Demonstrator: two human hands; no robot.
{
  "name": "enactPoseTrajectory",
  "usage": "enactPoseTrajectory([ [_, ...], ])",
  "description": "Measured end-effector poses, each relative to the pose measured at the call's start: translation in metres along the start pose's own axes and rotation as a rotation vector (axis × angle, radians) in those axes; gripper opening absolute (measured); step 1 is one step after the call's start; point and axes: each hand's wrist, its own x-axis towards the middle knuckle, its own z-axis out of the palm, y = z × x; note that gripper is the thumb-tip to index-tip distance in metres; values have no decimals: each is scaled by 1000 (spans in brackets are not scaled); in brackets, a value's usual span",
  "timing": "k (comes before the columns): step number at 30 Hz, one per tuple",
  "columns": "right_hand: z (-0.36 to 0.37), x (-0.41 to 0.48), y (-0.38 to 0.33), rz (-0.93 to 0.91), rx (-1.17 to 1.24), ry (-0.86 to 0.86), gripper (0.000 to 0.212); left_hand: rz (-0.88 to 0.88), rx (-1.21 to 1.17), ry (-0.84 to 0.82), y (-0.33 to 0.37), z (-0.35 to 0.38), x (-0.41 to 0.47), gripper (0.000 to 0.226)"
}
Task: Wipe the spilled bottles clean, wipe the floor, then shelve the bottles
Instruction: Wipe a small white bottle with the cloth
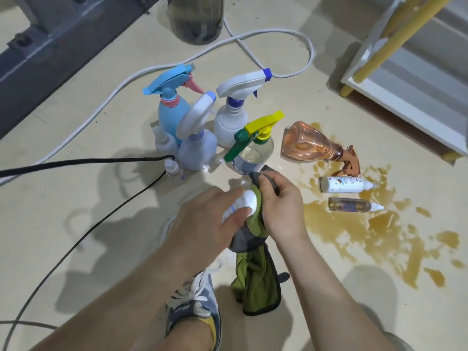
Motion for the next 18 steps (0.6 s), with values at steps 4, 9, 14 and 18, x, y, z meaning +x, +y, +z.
enactPoseTrajectory([
  [4,-29,-13,16,-328,-312,-36,18,-361,-459,20,-7,-6,8,11],
  [9,-23,-24,11,-590,-505,-345,50,-752,-793,49,-3,-18,13,18],
  [14,-30,-1,8,-636,-744,-574,52,-547,-599,-98,4,-31,20,11],
  [18,-36,27,-13,-106,-532,-1110,25,-133,-346,-165,13,-34,15,14],
])
